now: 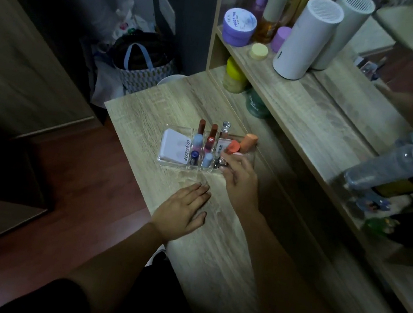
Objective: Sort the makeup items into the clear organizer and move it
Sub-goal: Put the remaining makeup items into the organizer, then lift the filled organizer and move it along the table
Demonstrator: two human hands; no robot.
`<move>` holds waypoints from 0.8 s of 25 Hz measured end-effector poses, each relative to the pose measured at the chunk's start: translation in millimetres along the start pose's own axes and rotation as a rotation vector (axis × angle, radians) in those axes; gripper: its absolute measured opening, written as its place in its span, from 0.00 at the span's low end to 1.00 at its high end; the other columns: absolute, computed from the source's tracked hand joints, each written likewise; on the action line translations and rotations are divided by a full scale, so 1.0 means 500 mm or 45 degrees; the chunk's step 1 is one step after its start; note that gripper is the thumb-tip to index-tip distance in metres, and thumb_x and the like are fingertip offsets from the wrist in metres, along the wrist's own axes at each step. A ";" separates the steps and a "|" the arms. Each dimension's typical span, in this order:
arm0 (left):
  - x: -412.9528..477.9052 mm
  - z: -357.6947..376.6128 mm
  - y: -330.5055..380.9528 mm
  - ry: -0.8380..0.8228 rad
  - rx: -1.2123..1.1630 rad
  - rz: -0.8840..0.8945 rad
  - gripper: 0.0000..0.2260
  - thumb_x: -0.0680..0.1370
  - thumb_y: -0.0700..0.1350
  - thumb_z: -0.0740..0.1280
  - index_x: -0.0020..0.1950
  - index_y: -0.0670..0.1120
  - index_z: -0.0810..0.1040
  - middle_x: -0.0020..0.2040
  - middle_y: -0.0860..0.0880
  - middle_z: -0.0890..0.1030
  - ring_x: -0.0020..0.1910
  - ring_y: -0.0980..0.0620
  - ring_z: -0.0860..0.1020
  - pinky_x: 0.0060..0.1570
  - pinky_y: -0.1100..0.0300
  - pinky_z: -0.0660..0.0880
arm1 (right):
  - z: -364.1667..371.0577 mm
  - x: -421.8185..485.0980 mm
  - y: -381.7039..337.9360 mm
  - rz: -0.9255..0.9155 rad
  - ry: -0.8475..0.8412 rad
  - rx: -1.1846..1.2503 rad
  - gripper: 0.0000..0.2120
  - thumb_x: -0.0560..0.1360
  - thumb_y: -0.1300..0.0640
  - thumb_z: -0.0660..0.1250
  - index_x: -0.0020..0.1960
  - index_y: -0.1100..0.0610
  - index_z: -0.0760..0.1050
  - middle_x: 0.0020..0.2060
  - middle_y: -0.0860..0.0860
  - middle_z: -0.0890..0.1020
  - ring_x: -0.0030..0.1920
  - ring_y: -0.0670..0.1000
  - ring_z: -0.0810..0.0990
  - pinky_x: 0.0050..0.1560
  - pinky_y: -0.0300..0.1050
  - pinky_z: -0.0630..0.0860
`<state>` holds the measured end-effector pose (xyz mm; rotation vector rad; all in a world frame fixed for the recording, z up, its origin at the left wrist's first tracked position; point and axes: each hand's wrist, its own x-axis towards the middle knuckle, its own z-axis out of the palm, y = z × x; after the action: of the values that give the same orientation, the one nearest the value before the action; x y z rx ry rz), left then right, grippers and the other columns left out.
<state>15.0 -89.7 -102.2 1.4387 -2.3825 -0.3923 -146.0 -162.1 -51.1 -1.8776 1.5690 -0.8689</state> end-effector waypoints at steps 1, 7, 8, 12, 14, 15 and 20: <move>0.000 0.000 0.000 0.003 0.003 0.004 0.21 0.74 0.47 0.70 0.64 0.39 0.77 0.65 0.40 0.78 0.67 0.41 0.74 0.66 0.47 0.72 | 0.001 0.001 -0.001 0.006 -0.012 -0.032 0.16 0.76 0.68 0.63 0.63 0.62 0.75 0.57 0.60 0.79 0.56 0.54 0.78 0.58 0.46 0.76; -0.001 0.004 -0.001 0.023 0.016 0.013 0.21 0.73 0.47 0.71 0.63 0.39 0.77 0.65 0.41 0.78 0.65 0.42 0.76 0.65 0.48 0.72 | 0.005 0.001 -0.013 0.168 -0.020 0.002 0.13 0.77 0.65 0.64 0.61 0.64 0.74 0.58 0.60 0.79 0.57 0.55 0.80 0.58 0.48 0.78; 0.000 0.004 -0.002 0.024 0.013 0.011 0.21 0.73 0.47 0.71 0.63 0.39 0.77 0.65 0.41 0.78 0.65 0.42 0.76 0.65 0.48 0.72 | 0.005 0.001 -0.014 0.164 -0.021 -0.008 0.13 0.77 0.64 0.64 0.61 0.64 0.74 0.58 0.60 0.79 0.57 0.55 0.80 0.58 0.49 0.78; -0.001 0.004 -0.001 0.028 0.014 0.010 0.21 0.73 0.47 0.70 0.64 0.39 0.77 0.65 0.41 0.78 0.66 0.42 0.75 0.66 0.48 0.70 | 0.004 0.003 -0.017 0.143 -0.004 -0.006 0.13 0.76 0.65 0.65 0.60 0.64 0.74 0.58 0.60 0.79 0.57 0.55 0.80 0.58 0.50 0.79; -0.001 0.003 0.000 0.027 0.015 0.009 0.21 0.73 0.47 0.70 0.64 0.39 0.77 0.65 0.41 0.78 0.66 0.42 0.75 0.66 0.48 0.71 | 0.004 0.002 -0.016 0.146 -0.012 -0.013 0.13 0.76 0.66 0.65 0.60 0.65 0.74 0.58 0.61 0.79 0.57 0.56 0.80 0.59 0.50 0.79; -0.001 0.003 0.000 0.027 0.016 0.009 0.21 0.73 0.47 0.70 0.64 0.39 0.77 0.65 0.41 0.78 0.66 0.42 0.75 0.66 0.48 0.71 | 0.004 0.001 -0.015 0.141 -0.021 -0.021 0.13 0.76 0.66 0.65 0.60 0.65 0.74 0.58 0.61 0.79 0.57 0.56 0.80 0.59 0.50 0.78; -0.001 0.002 0.000 0.018 0.009 0.007 0.21 0.74 0.48 0.69 0.64 0.39 0.77 0.66 0.41 0.77 0.66 0.42 0.75 0.67 0.49 0.69 | 0.004 0.000 -0.015 0.146 -0.038 -0.014 0.13 0.76 0.66 0.65 0.60 0.65 0.74 0.58 0.60 0.79 0.57 0.56 0.80 0.58 0.49 0.79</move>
<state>14.7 -89.0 -103.2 1.4326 -2.3788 -0.3719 -139.5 -160.6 -46.8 -1.7808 1.6485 -0.7803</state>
